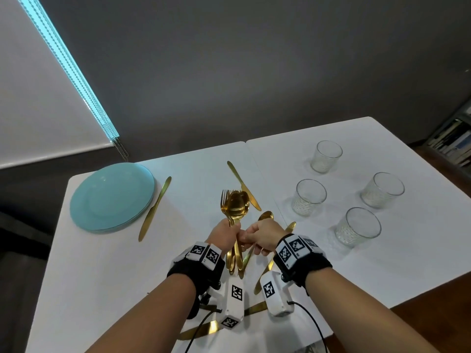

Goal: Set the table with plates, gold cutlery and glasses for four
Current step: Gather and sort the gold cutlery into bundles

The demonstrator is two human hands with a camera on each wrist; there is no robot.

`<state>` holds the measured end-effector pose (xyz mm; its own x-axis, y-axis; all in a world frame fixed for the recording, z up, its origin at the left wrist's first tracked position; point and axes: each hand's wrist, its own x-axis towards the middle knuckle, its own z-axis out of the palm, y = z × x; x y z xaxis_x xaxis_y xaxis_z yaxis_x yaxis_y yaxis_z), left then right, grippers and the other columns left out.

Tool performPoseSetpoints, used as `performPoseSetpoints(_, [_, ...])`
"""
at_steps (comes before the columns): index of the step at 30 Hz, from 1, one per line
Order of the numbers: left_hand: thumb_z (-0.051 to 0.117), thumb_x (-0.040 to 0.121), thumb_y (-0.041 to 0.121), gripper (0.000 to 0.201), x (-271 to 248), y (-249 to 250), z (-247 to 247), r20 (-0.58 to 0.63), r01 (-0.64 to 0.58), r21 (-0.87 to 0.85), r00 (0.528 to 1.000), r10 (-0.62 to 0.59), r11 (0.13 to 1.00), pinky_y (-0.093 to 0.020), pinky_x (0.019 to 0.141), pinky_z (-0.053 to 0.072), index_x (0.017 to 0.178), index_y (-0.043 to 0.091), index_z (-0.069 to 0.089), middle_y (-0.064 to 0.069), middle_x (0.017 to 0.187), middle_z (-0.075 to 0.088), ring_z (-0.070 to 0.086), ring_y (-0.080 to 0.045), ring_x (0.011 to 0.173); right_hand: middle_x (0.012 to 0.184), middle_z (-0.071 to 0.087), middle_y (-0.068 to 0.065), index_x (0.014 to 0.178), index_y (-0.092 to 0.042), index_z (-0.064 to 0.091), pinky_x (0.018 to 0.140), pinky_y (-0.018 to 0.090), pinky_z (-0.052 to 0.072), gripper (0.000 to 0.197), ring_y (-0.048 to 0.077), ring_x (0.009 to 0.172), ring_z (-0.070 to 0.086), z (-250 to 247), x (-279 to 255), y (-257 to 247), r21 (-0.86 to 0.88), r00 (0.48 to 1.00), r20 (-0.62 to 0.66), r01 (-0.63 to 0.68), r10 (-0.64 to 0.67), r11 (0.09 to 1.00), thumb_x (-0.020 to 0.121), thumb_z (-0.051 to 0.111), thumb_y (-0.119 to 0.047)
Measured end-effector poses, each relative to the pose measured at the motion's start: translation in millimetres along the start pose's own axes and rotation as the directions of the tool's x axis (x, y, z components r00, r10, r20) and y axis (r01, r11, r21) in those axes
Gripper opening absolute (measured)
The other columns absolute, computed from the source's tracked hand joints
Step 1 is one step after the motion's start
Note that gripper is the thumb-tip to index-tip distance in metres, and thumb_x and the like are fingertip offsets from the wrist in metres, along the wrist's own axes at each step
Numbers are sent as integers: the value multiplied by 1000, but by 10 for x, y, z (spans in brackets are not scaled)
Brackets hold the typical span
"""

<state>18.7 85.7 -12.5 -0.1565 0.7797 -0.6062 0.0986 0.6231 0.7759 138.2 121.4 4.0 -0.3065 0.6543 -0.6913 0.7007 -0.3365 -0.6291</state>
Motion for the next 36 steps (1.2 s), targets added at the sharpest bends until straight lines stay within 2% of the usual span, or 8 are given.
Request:
performPoseSetpoints(3, [32, 101, 19, 16, -4, -10, -73, -61, 31, -151, 997, -41, 988, -34, 57, 51, 101, 7, 42, -12, 77, 61, 59, -22, 60, 87, 70, 2, 95, -9, 67, 53, 19, 47, 22, 13, 61, 58, 0, 158, 15, -223, 985, -135, -135, 106, 965, 87, 65, -29])
performPoseSetpoints(11, [35, 101, 20, 20, 87, -147, -299, -106, 73, -146, 990, -89, 987, -27, 54, 45, 84, 13, 43, -5, 68, 49, 47, -16, 54, 117, 65, 7, 113, -5, 61, 82, 25, 48, 34, 21, 110, 61, 167, 366, 84, -463, 934, -308, -311, 179, 830, 94, 53, -32])
performPoseSetpoints(14, [36, 101, 20, 21, 93, -204, -354, -97, 76, -127, 991, -89, 989, -26, 56, 45, 82, 12, 43, -4, 67, 48, 46, -15, 54, 97, 66, 5, 90, -11, 64, 69, 24, 48, 20, 21, 97, 63, 204, 454, 122, -402, 932, -300, -315, 202, 859, 95, 50, -26])
performPoseSetpoints(17, [39, 100, 17, 18, 90, -260, -402, -83, 76, -137, 993, -88, 988, -26, 56, 46, 87, 8, 46, -5, 67, 52, 48, -15, 55, 84, 61, 4, 60, -14, 49, 53, 22, 39, 35, 20, 79, 58, 212, 564, 188, -337, 940, -265, -301, 217, 892, 93, 51, -26])
performPoseSetpoints(20, [39, 100, 14, 16, 66, -279, -436, -65, 84, -153, 993, -95, 985, -25, 54, 45, 88, 7, 47, -8, 70, 57, 51, -16, 56, 85, 58, 5, 64, -18, 45, 59, 23, 49, 27, 20, 74, 58, 182, 558, 196, -121, 952, -199, -259, 232, 958, 85, 62, -21])
performPoseSetpoints(23, [39, 100, 15, 12, 60, -272, -453, -53, 82, -180, 994, -93, 980, -25, 54, 46, 97, 5, 46, -9, 73, 59, 54, -17, 57, 68, 57, 2, 64, -14, 52, 42, 21, 41, 25, 13, 50, 48, 123, 419, 88, -29, 967, -159, -204, 197, 979, 86, 64, -19])
performPoseSetpoints(29, [38, 101, 15, 18, 16, -197, -458, -16, 67, -282, 997, -75, 957, -31, 61, 52, 111, 1, 44, -13, 80, 61, 62, -23, 64, 67, 64, -2, 75, -14, 61, 43, 17, 35, 18, 8, 46, 44, 39, 172, -235, 104, 994, -63, 96, -90, 990, 85, 69, -28])
performPoseSetpoints(36, [38, 100, 26, 33, -107, -145, -411, 95, 74, -363, 995, -42, 929, -31, 59, 53, 88, 2, 57, -13, 66, 61, 65, -24, 56, 66, 64, -2, 73, -14, 64, 45, 18, 37, 17, 8, 49, 46, 248, 132, -316, -37, 989, 6, 145, -145, 989, 83, 71, -26])
